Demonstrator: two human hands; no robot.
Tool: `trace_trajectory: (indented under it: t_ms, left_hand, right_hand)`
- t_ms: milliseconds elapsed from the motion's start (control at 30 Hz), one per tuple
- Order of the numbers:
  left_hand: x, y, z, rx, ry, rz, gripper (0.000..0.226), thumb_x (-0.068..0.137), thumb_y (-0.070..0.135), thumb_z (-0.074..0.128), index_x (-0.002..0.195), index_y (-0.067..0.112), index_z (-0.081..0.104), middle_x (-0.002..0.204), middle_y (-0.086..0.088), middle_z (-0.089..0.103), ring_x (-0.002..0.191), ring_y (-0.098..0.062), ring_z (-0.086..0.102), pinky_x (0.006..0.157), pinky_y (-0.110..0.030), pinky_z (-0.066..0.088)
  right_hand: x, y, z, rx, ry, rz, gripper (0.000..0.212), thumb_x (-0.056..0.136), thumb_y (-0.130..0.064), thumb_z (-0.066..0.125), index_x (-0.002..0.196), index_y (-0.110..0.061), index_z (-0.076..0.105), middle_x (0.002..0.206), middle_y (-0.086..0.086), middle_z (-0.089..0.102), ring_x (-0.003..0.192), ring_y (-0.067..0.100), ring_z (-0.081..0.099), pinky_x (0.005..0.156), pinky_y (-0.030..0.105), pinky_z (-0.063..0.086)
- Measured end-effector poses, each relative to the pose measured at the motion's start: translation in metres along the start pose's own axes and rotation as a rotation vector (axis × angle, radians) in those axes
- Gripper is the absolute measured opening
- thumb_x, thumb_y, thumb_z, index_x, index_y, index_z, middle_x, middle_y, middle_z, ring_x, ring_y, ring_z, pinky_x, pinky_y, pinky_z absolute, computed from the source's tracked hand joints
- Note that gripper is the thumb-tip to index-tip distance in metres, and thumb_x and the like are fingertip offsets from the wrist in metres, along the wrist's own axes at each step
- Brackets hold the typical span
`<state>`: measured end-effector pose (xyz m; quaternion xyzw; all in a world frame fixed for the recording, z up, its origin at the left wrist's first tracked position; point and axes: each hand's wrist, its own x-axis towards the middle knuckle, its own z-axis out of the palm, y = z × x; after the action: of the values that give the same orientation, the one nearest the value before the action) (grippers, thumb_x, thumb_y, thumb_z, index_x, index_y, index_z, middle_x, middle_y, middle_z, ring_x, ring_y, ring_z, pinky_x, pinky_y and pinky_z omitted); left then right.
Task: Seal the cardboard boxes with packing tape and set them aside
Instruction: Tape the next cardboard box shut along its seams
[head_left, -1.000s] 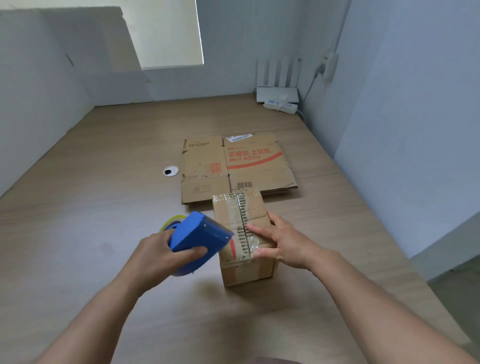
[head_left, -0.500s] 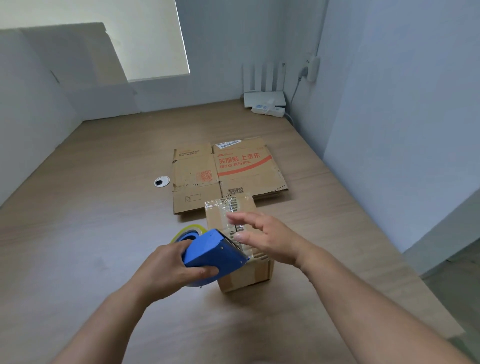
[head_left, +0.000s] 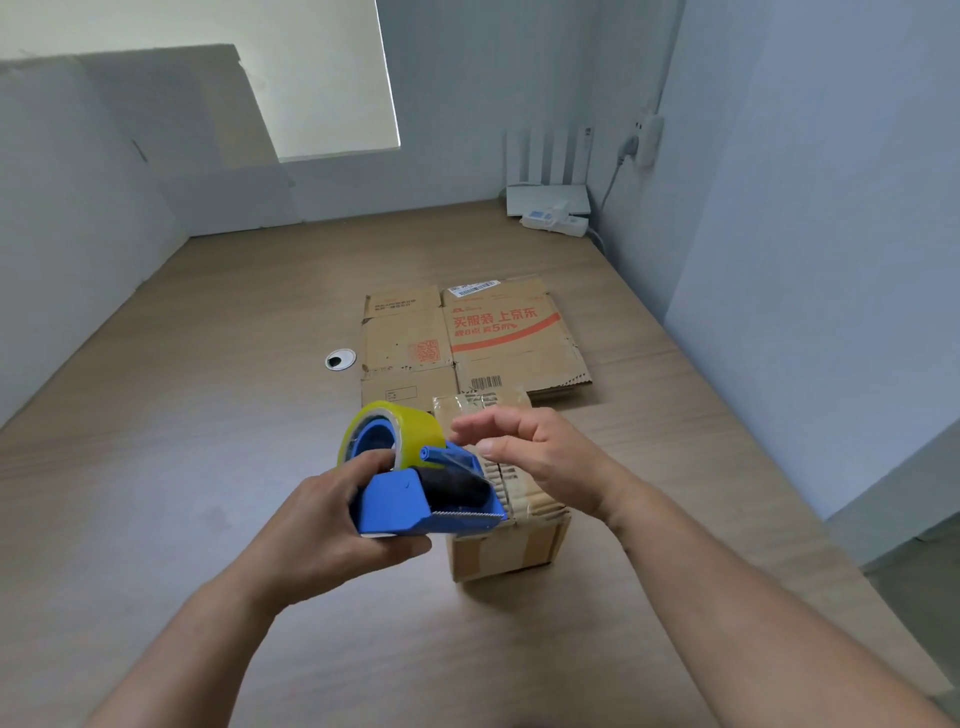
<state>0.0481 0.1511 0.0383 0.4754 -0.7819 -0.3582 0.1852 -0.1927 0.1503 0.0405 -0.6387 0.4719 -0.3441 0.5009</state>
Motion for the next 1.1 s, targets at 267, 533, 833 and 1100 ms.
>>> trace_trajectory:
  t_ms: [267,533,833,1100]
  left_hand:
    - [0.002,-0.005,0.001,0.081,0.046,0.140,0.074,0.052,0.086,0.061,0.114,0.049,0.045,0.109,0.025,0.059,0.094,-0.006,0.063,0.075,-0.027,0.056]
    - [0.004,-0.004,0.006,0.148,0.262,0.329,0.065,0.064,0.053,0.065,0.119,0.065,0.033,0.120,0.034,0.046,0.106,-0.012,0.056,0.091,-0.034,0.052]
    - [0.006,-0.012,0.009,0.228,0.244,0.282,0.064,0.062,0.059,0.061,0.120,0.043,0.041,0.116,0.021,0.052,0.116,-0.036,0.056,0.093,-0.053,0.051]
    - [0.010,-0.003,0.012,0.389,0.274,0.323,0.079,0.053,0.031,0.092,0.115,0.029,0.044,0.112,-0.008,0.068,0.117,-0.040,0.056,0.096,-0.054,0.035]
  right_hand:
    - [-0.005,-0.002,-0.002,0.032,0.113,-0.138,0.025,0.092,-0.001,0.054,0.100,-0.021,0.067,0.102,-0.008,0.066,0.100,0.000,0.060,0.083,0.013,0.048]
    - [-0.009,0.002,-0.004,0.090,0.081,0.047,0.023,0.099,-0.018,0.047,0.092,-0.009,0.067,0.079,-0.011,0.068,0.066,0.007,0.060,0.063,0.024,0.046]
    - [-0.009,-0.003,-0.004,0.129,0.071,0.006,0.011,0.092,-0.007,0.058,0.082,-0.010,0.059,0.070,-0.003,0.064,0.061,0.010,0.059,0.054,0.023,0.049]
    - [-0.001,-0.008,0.001,-0.055,0.077,-0.082,0.030,0.090,-0.012,0.062,0.101,-0.039,0.065,0.101,0.001,0.055,0.073,0.002,0.047,0.072,0.015,0.046]
